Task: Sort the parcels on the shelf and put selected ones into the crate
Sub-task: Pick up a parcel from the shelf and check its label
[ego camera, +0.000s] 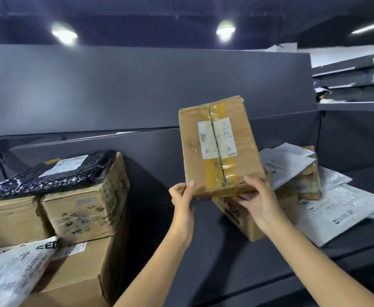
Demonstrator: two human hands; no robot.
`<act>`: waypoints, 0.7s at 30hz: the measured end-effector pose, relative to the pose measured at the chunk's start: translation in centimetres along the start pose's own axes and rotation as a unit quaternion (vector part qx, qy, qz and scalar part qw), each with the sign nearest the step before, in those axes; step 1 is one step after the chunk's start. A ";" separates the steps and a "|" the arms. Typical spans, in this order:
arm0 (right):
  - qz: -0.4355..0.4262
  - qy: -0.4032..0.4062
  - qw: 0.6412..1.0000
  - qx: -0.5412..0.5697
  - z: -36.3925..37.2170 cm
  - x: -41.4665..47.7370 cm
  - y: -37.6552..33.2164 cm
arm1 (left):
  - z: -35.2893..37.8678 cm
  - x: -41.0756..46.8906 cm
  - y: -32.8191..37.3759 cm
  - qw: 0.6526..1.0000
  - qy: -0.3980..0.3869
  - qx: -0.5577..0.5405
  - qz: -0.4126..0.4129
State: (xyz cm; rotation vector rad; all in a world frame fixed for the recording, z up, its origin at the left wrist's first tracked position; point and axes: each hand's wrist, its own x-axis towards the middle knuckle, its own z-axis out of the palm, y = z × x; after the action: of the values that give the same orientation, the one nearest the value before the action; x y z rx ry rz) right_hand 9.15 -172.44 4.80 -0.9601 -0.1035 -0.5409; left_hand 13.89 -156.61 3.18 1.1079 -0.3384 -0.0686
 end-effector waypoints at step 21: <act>0.069 -0.066 0.978 -0.186 0.1 2.2 -2.0 | -6.6 -2.1 2.4 0.996 0.074 -0.018 -0.056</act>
State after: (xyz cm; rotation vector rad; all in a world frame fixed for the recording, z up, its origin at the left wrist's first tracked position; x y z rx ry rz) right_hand 10.05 -174.14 7.06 -1.3594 -0.0545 -0.3730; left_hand 13.65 -149.35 2.18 1.0885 -0.1417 -0.0922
